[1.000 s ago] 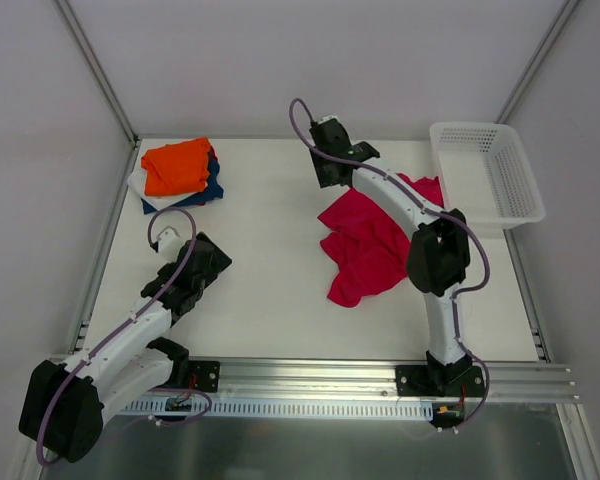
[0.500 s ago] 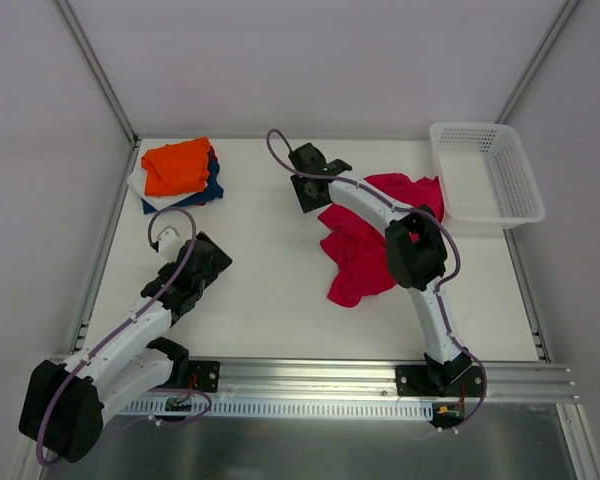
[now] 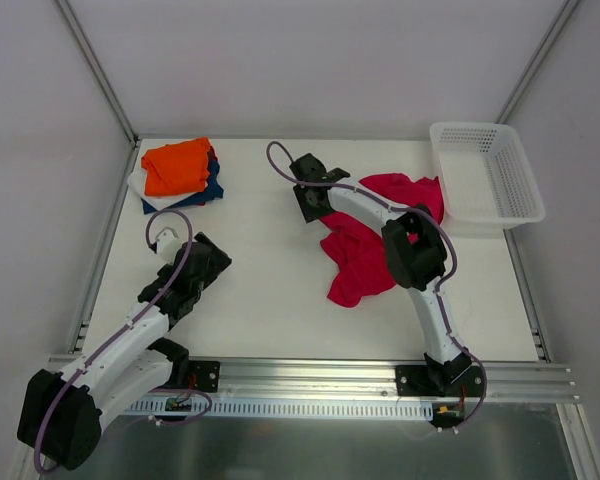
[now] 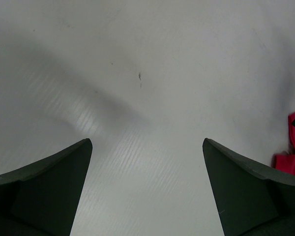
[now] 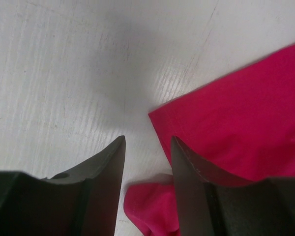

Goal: Fold and stack the t-shirts
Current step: Flatten the tshirt out

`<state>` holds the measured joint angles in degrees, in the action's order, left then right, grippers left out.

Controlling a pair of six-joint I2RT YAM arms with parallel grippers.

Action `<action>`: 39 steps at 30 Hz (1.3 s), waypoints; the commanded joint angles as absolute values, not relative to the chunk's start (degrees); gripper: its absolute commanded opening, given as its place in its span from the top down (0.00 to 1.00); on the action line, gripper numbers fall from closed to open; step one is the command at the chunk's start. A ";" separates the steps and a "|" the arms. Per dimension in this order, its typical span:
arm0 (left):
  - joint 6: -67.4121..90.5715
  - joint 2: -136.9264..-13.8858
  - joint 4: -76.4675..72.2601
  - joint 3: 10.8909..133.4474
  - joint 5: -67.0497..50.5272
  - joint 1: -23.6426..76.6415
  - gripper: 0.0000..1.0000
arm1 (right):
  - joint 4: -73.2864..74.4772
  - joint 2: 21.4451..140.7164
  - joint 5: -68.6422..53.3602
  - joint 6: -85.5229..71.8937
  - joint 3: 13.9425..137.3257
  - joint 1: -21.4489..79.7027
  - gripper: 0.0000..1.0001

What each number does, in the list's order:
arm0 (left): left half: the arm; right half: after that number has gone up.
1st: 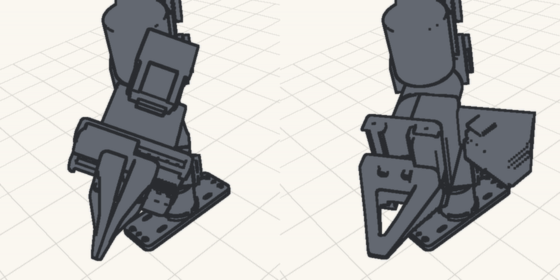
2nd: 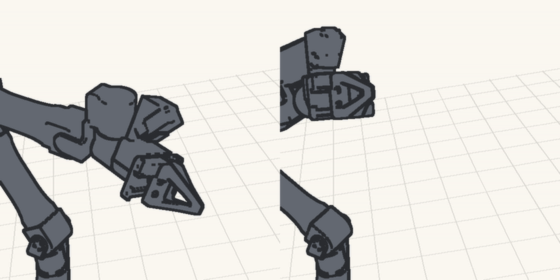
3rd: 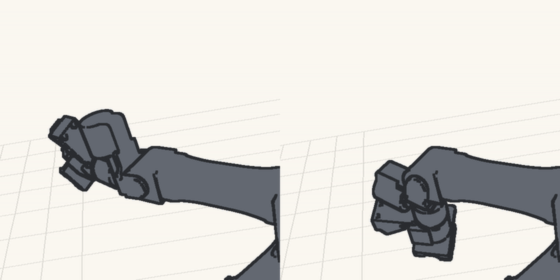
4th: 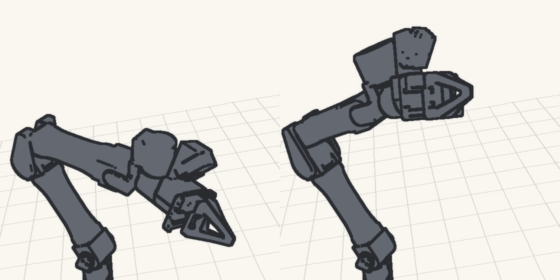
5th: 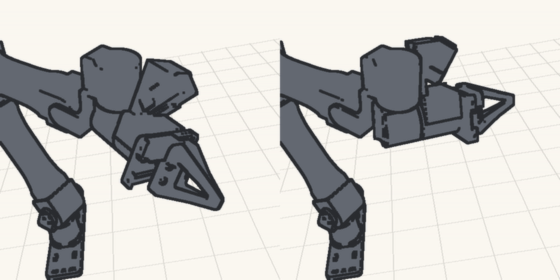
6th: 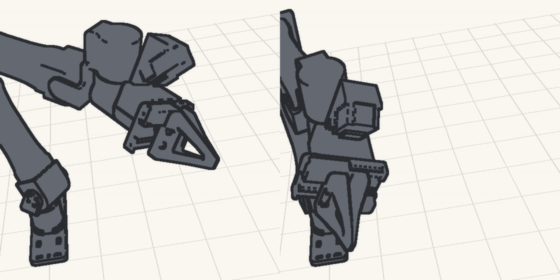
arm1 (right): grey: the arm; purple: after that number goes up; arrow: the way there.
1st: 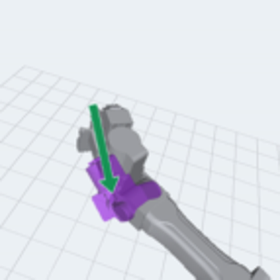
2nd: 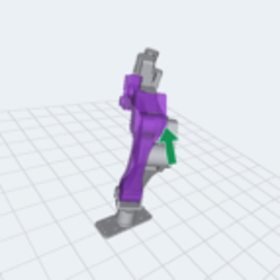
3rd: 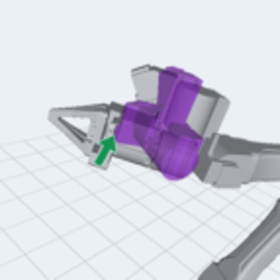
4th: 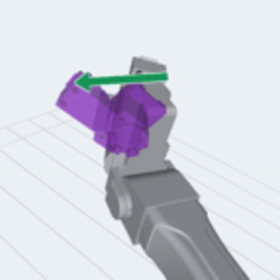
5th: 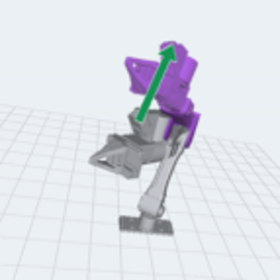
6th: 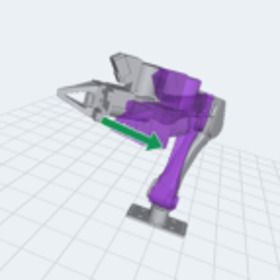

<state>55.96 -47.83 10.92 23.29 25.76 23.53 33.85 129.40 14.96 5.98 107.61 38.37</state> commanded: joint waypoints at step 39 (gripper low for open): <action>54.67 -45.88 10.11 22.85 25.22 23.03 0.03 | 30.06 132.10 7.91 6.06 106.70 33.49 0.83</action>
<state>55.88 -46.22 10.92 22.65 25.52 23.53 30.17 131.70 8.99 6.17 107.00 33.47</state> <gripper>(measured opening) 0.973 0.193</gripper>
